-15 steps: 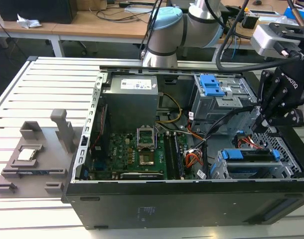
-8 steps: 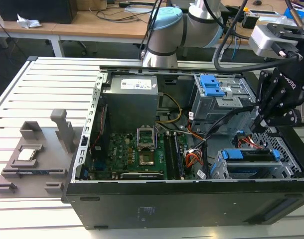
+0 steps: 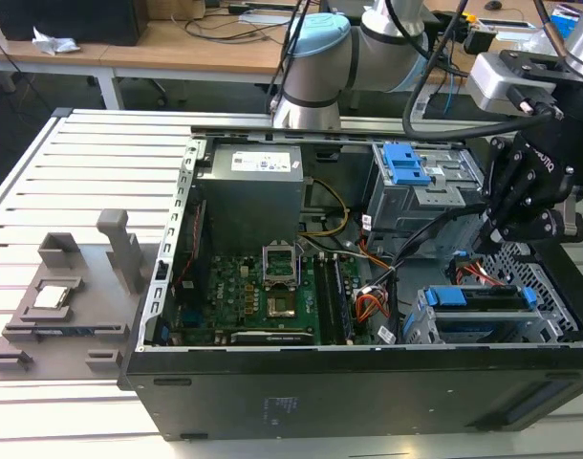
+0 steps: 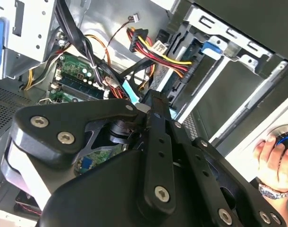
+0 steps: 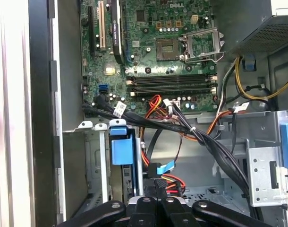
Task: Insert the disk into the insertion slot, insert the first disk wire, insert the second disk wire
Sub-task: 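Insert the second disk wire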
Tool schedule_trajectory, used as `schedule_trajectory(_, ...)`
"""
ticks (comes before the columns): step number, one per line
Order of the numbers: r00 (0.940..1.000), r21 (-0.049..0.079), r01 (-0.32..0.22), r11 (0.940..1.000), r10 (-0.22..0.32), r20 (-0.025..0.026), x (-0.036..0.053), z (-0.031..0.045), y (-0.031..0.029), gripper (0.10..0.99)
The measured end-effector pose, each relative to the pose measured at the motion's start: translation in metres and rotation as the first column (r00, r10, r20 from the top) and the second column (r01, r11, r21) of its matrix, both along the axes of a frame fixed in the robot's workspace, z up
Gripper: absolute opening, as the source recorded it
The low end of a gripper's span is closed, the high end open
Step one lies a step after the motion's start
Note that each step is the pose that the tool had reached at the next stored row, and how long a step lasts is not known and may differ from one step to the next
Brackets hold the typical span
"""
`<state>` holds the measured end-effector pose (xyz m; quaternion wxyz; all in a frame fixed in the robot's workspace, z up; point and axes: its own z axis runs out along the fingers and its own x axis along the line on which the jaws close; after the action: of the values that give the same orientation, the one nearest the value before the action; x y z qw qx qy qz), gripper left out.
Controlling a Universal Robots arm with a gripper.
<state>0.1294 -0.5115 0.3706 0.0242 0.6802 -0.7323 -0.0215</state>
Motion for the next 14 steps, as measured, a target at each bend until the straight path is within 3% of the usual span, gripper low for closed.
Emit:
schedule_trajectory(3, 1.0000, -0.003, 0.000, 1.0000, 0.000, 0.0003, -0.0057, -0.0012, 0.0055, 0.106)
schedule_trajectory(4, 1.0000, -0.012, -0.001, 0.9999, 0.001, 0.0013, -0.0119, -0.0019, 0.0079, 0.106)
schedule_trajectory(7, 1.0000, -0.036, -0.001, 0.9994, 0.001, 0.0026, -0.0186, -0.0024, 0.0113, 0.106)
schedule_trajectory(9, 0.9999, -0.049, -0.010, 0.9988, 0.010, 0.0026, -0.0193, -0.0027, 0.0139, 0.106)
schedule_trajectory(12, 0.9965, -0.058, -0.084, 0.9948, 0.084, 0.0022, -0.0193, -0.0034, 0.0155, 0.106)
schedule_trajectory(14, 0.9963, -0.060, -0.085, 0.9945, 0.086, 0.0021, -0.0193, -0.0034, 0.0156, 0.106)
